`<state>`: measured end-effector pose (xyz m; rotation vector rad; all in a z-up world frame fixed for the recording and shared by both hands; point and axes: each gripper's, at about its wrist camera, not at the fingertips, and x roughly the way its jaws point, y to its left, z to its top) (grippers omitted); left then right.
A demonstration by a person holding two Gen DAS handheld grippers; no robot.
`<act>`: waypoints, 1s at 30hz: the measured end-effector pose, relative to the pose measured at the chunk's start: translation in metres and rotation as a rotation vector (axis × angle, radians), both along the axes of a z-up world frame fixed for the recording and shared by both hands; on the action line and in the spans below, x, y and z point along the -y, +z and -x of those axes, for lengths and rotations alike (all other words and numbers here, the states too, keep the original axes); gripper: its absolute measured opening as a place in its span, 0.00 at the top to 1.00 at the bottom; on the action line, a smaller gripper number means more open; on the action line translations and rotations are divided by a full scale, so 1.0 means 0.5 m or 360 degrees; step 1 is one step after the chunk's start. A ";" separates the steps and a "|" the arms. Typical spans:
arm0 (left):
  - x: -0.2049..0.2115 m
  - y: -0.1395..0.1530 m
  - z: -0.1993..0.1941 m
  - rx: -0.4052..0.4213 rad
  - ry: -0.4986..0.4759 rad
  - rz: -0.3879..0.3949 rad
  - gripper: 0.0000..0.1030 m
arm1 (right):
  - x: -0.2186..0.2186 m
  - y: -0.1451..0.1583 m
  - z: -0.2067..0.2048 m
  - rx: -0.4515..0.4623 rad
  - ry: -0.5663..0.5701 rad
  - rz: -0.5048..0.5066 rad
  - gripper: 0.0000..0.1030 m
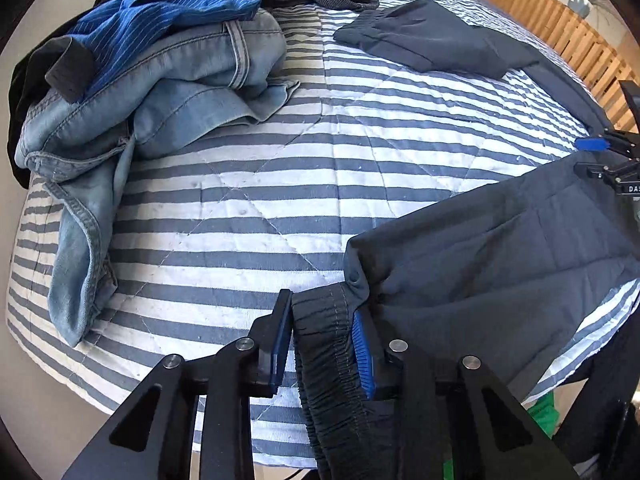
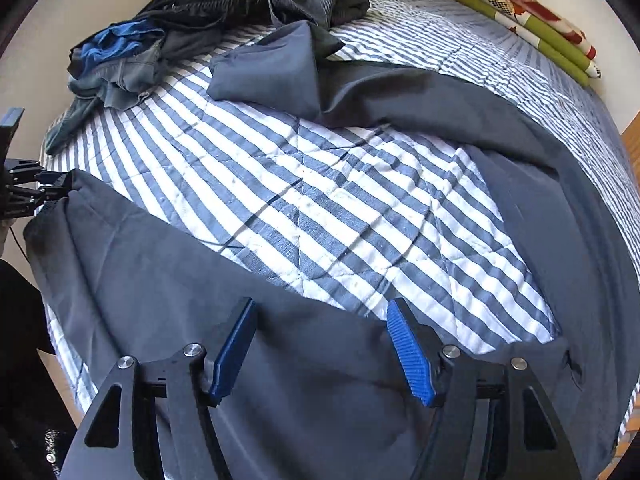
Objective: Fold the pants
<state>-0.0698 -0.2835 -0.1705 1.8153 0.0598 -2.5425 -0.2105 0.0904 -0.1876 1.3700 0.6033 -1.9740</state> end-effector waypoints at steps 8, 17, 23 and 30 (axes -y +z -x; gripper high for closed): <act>0.020 0.116 0.026 -0.0211 0.0019 0.0088 0.71 | 0.024 -0.007 -0.015 0.0032 0.0109 0.0000 0.98; 0.012 0.156 0.078 -0.0235 -0.0017 0.0209 0.40 | -0.040 0.094 0.001 -0.0131 -0.0169 0.0322 0.35; -0.032 0.173 0.226 -0.0275 -0.0002 0.0110 0.40 | -0.165 0.121 -0.035 -0.0169 -0.0625 0.0733 0.35; -0.079 0.129 0.455 -0.0229 0.0073 0.0069 0.37 | -0.199 0.067 -0.008 -0.0099 -0.0804 0.0823 0.35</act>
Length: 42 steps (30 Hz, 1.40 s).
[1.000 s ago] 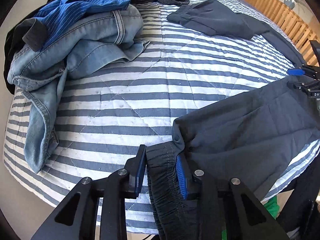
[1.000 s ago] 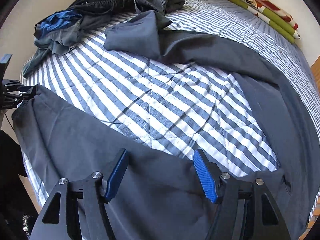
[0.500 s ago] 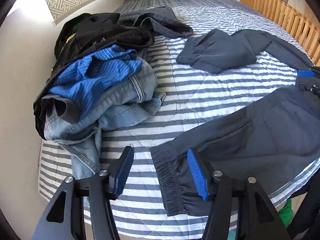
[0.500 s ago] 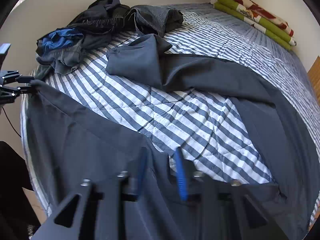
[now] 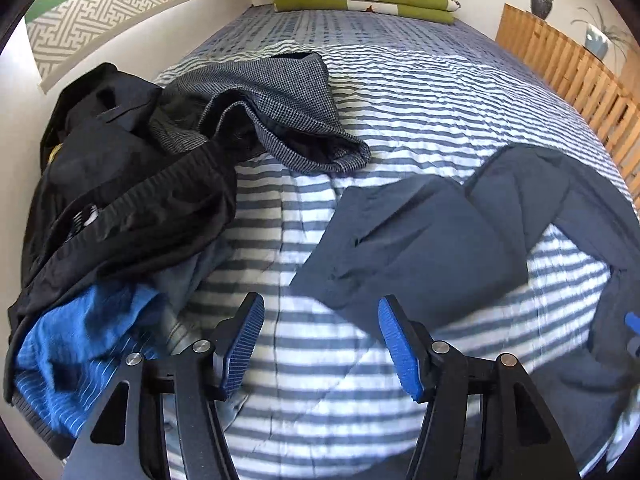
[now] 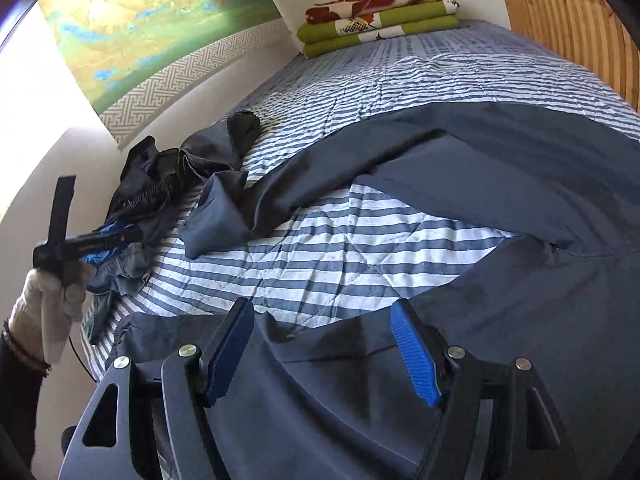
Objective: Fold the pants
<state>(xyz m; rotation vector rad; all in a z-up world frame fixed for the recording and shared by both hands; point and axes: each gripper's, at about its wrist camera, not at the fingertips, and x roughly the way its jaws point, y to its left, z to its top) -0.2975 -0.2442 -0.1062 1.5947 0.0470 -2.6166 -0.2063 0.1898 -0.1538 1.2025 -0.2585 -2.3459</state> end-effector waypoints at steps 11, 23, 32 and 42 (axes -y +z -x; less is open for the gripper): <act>-0.024 -0.148 0.215 0.0158 0.0052 0.0016 0.40 | -0.032 -0.010 0.011 -0.0068 0.0018 0.0067 0.35; 0.076 0.098 0.136 -0.0230 0.0234 0.0034 0.74 | -0.065 -0.020 0.016 -0.0019 -0.0056 0.0104 0.35; 0.157 0.187 0.059 -0.0261 0.0317 0.0105 0.74 | -0.076 -0.013 0.000 -0.0020 -0.0063 0.0109 0.35; 0.157 0.226 -0.006 -0.0339 0.0287 0.0121 0.74 | -0.058 -0.016 -0.001 -0.0017 -0.0051 0.0098 0.35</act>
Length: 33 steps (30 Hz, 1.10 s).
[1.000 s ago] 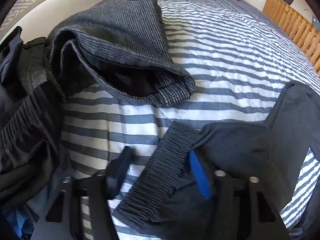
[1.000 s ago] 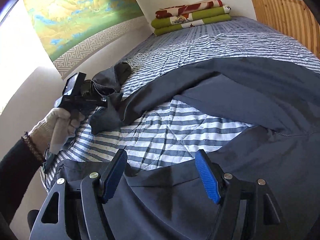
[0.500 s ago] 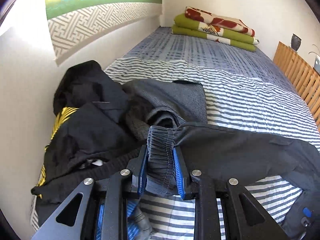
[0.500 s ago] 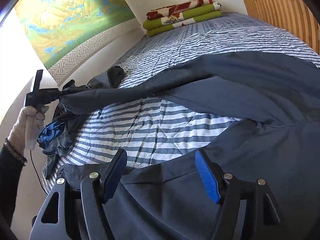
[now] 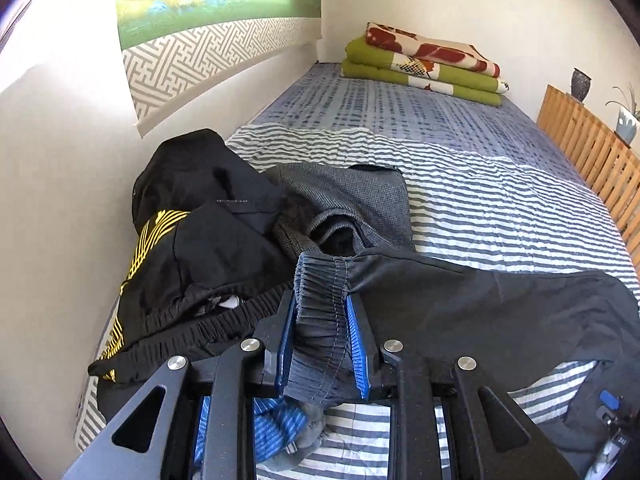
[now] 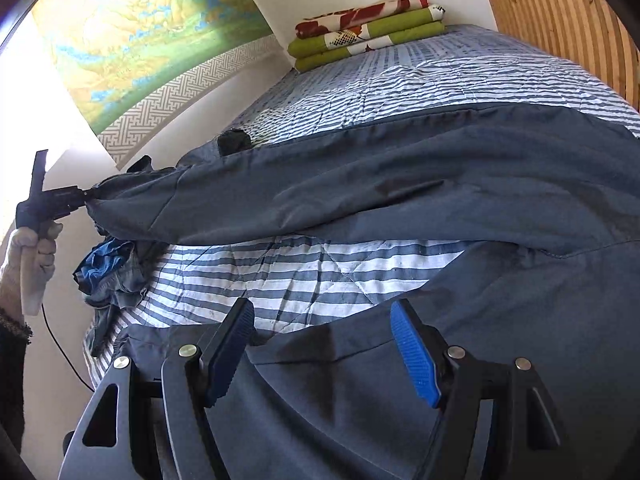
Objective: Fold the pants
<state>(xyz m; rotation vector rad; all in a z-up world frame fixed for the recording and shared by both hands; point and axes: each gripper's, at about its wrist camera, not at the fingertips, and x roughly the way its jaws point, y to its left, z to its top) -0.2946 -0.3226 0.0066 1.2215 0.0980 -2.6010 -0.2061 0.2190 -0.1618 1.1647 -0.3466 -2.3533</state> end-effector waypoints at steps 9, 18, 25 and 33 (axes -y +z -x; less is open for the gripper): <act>0.031 -0.144 0.219 0.0264 0.0240 0.0166 0.44 | 0.046 -0.018 0.013 0.0045 0.0073 -0.0018 0.35; 0.032 -0.137 0.168 0.0213 0.0166 0.0165 0.43 | 0.070 0.001 -0.002 -0.0020 0.0166 -0.0045 0.35; -0.027 -0.114 0.133 0.0228 0.0018 0.0266 0.43 | 0.000 0.032 -0.001 -0.0032 0.0000 -0.0019 0.35; 0.023 -0.088 0.126 0.0174 0.0099 0.0169 0.43 | -0.052 0.139 0.078 -0.0155 0.0096 -0.0473 0.34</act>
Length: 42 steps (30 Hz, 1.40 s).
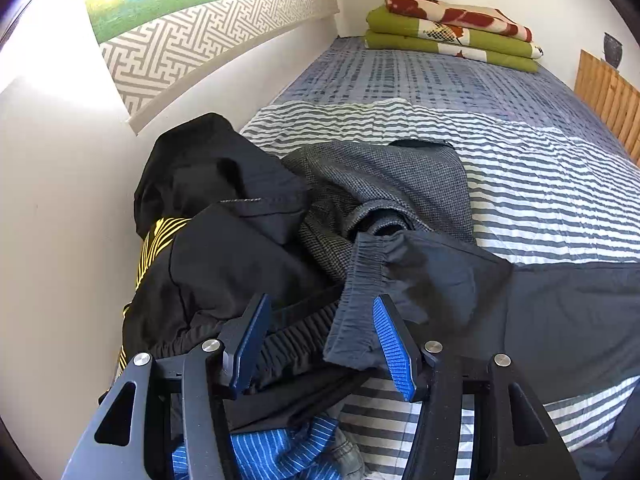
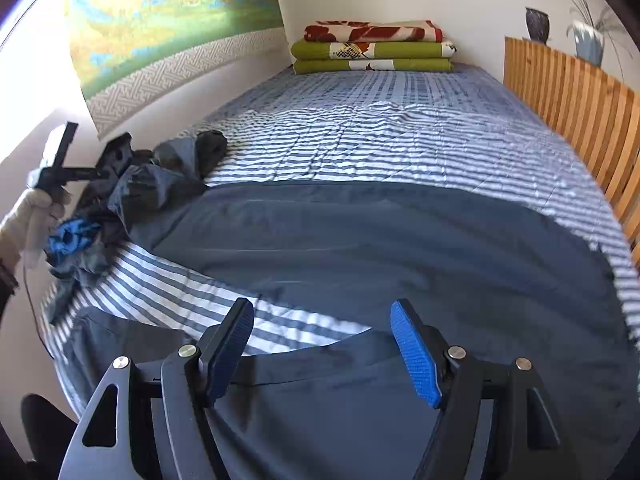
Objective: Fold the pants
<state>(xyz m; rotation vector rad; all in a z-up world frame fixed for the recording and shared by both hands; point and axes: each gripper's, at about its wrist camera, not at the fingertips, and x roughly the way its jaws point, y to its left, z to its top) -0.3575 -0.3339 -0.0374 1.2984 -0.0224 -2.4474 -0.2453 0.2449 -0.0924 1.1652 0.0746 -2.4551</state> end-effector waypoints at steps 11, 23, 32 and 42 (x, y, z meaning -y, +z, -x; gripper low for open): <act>0.012 -0.083 0.124 0.0086 -0.0104 -0.0123 0.29 | 0.042 -0.020 0.214 0.0187 0.0242 -0.0178 0.34; 0.012 -0.154 0.165 0.0075 -0.0161 -0.0188 0.74 | 0.152 -0.153 0.452 0.0216 0.0296 -0.0471 0.34; 0.013 -0.116 0.142 0.0033 -0.0213 -0.0152 0.75 | 0.206 -0.233 0.533 0.0221 0.0463 -0.0696 0.32; -0.012 -0.034 0.065 -0.0070 -0.0235 -0.0133 0.75 | 0.201 -0.183 0.456 0.0259 0.0480 -0.0629 0.99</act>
